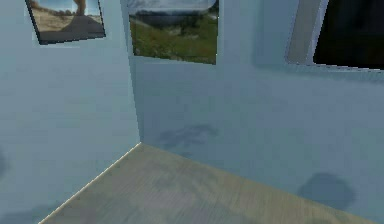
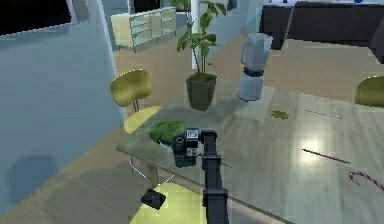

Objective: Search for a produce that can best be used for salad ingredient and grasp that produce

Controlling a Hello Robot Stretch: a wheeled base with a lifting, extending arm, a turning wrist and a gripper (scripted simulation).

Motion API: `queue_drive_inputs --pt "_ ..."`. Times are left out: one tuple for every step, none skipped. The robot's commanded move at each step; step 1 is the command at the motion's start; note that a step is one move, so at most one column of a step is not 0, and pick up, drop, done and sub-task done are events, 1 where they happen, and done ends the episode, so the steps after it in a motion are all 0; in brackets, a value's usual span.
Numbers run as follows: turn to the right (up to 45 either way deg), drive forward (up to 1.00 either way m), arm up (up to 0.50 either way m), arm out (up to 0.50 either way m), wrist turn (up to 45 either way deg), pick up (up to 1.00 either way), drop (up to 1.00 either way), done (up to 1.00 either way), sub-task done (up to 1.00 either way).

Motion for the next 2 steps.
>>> queue_drive_inputs --pt "0.0 0.0 0.0 0.0 0.0 1.0 0.0 0.0 0.0" --pt "0.0 0.0 0.1 0.0 0.0 0.0 0.0 0.0 0.0"
